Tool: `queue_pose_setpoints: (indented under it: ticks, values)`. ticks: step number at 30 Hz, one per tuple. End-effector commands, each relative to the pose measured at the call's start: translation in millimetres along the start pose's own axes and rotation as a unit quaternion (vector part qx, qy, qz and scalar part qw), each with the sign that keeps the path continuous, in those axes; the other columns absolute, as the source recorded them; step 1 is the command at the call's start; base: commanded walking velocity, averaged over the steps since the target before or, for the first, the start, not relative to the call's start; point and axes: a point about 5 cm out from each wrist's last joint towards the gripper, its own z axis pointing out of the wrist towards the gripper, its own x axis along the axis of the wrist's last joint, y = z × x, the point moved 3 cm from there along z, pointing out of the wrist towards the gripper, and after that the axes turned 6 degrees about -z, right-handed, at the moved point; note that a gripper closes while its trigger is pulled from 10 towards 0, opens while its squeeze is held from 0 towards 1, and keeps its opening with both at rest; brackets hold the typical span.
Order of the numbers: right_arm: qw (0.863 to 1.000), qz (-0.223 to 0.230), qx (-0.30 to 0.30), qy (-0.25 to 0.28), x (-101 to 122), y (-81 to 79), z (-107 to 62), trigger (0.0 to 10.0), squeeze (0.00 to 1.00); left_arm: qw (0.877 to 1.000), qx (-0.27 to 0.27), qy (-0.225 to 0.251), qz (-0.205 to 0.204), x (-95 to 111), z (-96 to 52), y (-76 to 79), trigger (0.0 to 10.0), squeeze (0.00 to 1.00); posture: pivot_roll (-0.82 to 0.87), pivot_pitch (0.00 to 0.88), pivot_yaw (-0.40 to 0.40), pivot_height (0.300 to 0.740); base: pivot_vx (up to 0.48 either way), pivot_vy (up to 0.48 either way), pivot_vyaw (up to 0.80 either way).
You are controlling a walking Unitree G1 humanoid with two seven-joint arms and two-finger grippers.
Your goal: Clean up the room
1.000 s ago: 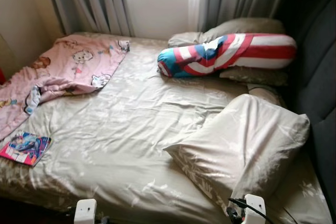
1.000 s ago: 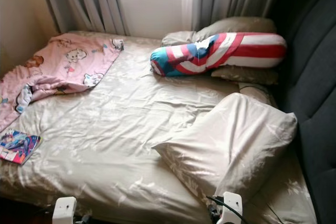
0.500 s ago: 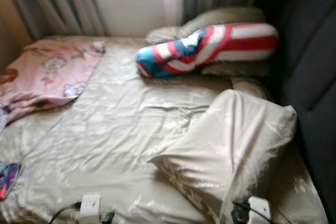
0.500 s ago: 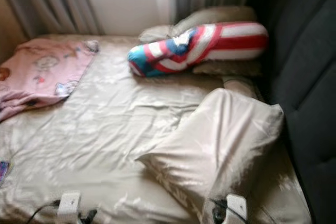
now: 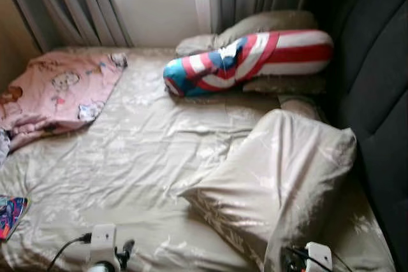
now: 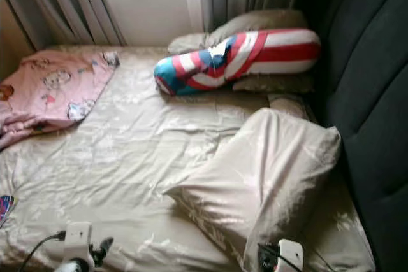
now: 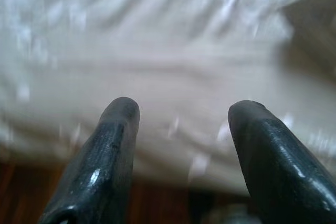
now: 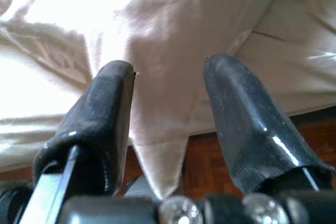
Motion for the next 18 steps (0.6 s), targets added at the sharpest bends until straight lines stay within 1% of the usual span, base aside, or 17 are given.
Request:
queue_pose_setpoints:
  ticks: [1, 2, 4, 6, 8, 11, 15, 18]
  values:
    - [0.998, -0.001, 0.003, 0.056, 36.0, -12.0, 12.2, 10.0, 0.00, 1.000, -0.011, 0.028, -0.002, 13.4, 3.7, 4.8, 10.0, 0.00, 0.07, 0.067, 0.014, 0.740, 0.000, 0.000, 0.00]
    - [0.995, -0.006, 0.012, 0.102, 78.9, -30.2, 24.8, 10.0, 0.00, 0.998, -0.019, 0.057, -0.002, 27.3, 6.9, 9.6, 10.0, 0.00, 0.07, 0.067, 0.011, 0.740, 0.000, 0.000, 0.00]
    - [0.993, -0.010, 0.016, 0.116, 93.5, -35.8, 28.1, 10.0, 0.00, 0.997, -0.027, 0.074, 0.004, 36.2, 8.9, 14.1, 10.0, 0.00, 0.07, 0.067, 0.004, 0.740, 0.000, 0.000, 0.00]
    - [0.992, -0.014, 0.020, 0.127, 100.3, -36.6, 28.7, 10.0, 0.00, 0.994, -0.043, 0.102, 0.013, 52.0, 12.6, 23.8, 10.0, 0.00, 0.06, 0.064, -0.001, 0.740, 0.000, 0.000, 0.00]
    - [0.990, -0.015, 0.026, 0.139, 106.3, -37.2, 28.8, 10.0, 0.00, 0.990, -0.056, 0.126, 0.013, 66.3, 15.5, 32.6, 10.0, 0.00, 0.06, 0.062, -0.002, 0.740, 0.000, 0.000, 0.00]
    - [0.987, -0.015, 0.032, 0.156, 115.5, -36.8, 28.7, 10.0, 0.00, 0.986, -0.064, 0.153, 0.006, 78.9, 16.3, 38.4, 10.0, 0.00, 0.04, 0.063, -0.005, 0.740, 0.000, 0.000, 0.00]
    - [0.987, -0.012, 0.020, 0.159, 116.3, -32.7, 28.5, 10.0, 0.00, 0.984, -0.070, 0.165, 0.008, 81.7, 14.8, 40.3, 10.0, 0.00, 0.04, 0.061, -0.007, 0.740, 0.000, 0.000, 0.00]
    - [0.988, -0.021, 0.007, 0.151, 110.8, -27.5, 27.6, 10.0, 0.00, 0.981, -0.072, 0.181, 0.005, 86.5, 12.9, 41.3, 10.0, 0.00, 0.05, 0.060, -0.013, 0.740, 0.000, 0.000, 0.00]
